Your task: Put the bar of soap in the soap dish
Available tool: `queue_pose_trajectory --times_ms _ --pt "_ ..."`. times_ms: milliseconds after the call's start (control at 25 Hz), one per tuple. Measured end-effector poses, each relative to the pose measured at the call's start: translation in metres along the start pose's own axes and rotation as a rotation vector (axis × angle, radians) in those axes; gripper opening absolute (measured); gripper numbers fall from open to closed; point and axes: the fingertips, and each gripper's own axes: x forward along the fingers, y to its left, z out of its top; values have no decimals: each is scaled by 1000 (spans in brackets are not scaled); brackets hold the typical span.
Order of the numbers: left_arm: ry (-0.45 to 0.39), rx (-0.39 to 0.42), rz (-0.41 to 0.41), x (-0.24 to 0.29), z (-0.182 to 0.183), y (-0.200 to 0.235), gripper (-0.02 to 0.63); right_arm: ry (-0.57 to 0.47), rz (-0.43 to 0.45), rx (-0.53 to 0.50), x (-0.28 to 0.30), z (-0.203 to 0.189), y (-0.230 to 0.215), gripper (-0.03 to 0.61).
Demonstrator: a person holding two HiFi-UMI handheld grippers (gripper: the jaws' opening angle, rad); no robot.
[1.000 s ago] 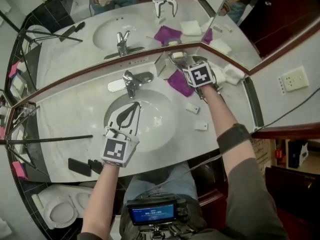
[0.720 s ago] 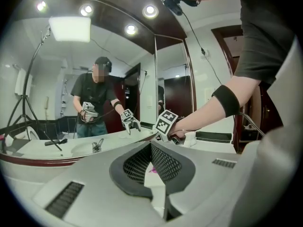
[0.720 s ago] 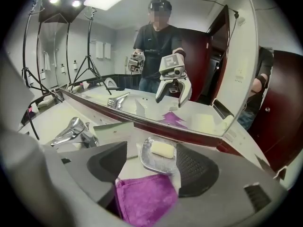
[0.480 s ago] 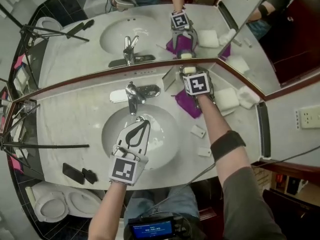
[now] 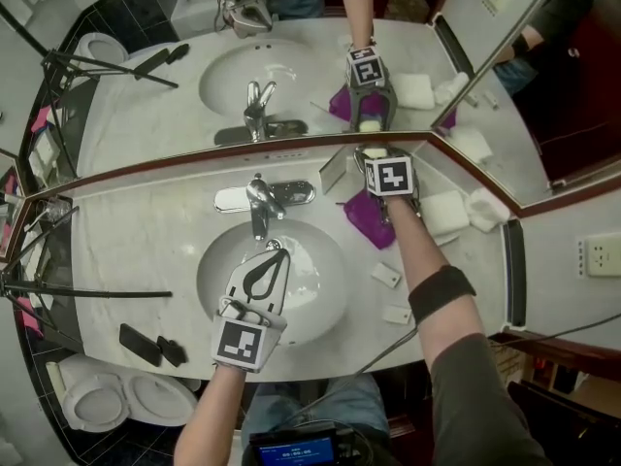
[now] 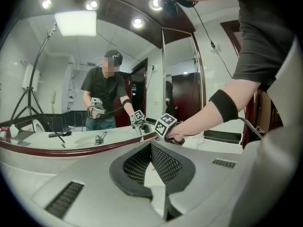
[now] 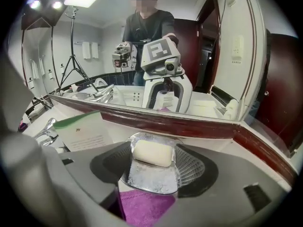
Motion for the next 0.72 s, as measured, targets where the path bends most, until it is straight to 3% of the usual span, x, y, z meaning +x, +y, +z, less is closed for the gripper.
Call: queue_pose_trajectory --times_ms 440,720 --pt "19 -5 -8 7 -7 1 0 1 57 3 2 2 6 259" --pt "26 -12 -14 9 -9 0 0 -8 56 -79 -8 2 6 262"
